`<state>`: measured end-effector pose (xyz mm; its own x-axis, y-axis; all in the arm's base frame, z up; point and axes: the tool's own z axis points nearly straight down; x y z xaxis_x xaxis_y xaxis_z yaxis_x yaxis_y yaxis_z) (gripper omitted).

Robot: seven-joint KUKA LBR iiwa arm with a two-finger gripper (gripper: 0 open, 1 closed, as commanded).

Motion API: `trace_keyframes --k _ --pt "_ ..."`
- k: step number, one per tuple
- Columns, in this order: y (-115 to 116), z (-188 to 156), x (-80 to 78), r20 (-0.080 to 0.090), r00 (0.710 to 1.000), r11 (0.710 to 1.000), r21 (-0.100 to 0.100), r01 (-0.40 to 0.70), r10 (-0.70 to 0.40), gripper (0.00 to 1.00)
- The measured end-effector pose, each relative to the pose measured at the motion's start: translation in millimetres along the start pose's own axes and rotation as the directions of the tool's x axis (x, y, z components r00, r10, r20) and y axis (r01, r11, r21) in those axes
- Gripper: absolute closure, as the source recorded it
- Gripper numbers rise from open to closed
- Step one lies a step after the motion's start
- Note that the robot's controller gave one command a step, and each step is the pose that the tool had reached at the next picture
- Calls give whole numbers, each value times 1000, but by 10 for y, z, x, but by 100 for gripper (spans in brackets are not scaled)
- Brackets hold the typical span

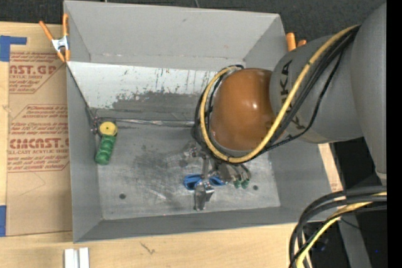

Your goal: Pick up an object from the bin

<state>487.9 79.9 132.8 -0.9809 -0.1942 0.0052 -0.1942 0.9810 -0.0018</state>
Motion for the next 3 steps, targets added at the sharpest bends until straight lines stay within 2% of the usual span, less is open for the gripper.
trace_keyframes --k 1,2,3 --pt "20 -15 -12 4 1000 1000 -3 2 -2 100" --pt "-932 -196 -175 9 999 999 3 43 -43 100" --pt "-875 -188 -174 7 999 999 -2 50 -50 0"
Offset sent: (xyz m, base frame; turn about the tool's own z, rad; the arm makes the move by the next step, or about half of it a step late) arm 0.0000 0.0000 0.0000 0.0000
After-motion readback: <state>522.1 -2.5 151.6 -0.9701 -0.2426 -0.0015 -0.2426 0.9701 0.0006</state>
